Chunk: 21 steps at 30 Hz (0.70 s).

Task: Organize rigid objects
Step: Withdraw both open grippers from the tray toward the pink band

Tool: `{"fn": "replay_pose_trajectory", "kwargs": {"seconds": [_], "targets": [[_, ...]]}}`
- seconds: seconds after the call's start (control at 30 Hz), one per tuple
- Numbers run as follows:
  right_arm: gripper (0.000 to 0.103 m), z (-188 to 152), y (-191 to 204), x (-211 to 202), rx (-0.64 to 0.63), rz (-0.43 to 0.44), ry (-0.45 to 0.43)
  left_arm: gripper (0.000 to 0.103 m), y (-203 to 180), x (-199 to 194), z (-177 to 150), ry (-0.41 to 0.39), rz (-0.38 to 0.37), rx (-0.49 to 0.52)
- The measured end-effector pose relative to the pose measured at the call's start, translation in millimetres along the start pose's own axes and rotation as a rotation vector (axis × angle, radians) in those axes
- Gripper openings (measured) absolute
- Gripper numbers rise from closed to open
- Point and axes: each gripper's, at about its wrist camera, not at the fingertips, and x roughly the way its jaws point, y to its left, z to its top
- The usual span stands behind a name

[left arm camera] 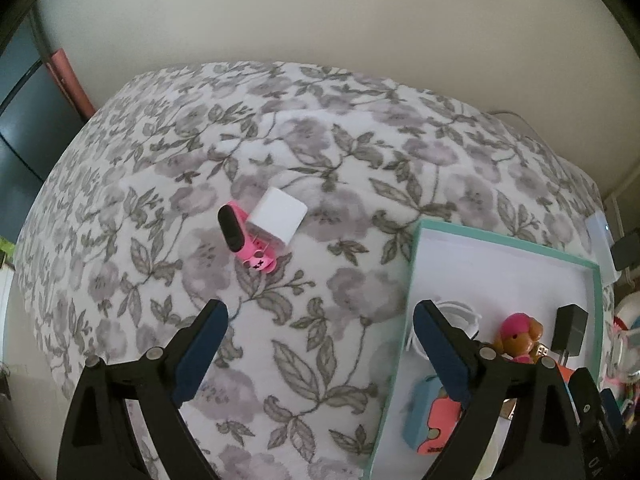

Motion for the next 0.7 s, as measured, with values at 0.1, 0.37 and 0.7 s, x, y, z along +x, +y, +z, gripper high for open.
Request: {"fn": "replay_pose_trajectory", "kwargs": {"seconds": [0.1, 0.37, 0.7], "targets": [[0.103, 0, 2, 0, -0.009, 0.005, -0.006, 0.094, 3, 3, 0, 0.017, 0.001, -0.014], [0.103, -1, 5, 0, -0.025, -0.003, -0.002, 0.094, 12, 8, 0, 0.036, 0.017, -0.053], [0.103, -1, 5, 1, -0.038, -0.002, 0.001, 0.1, 24, 12, 4, 0.059, -0.008, -0.086]]}}
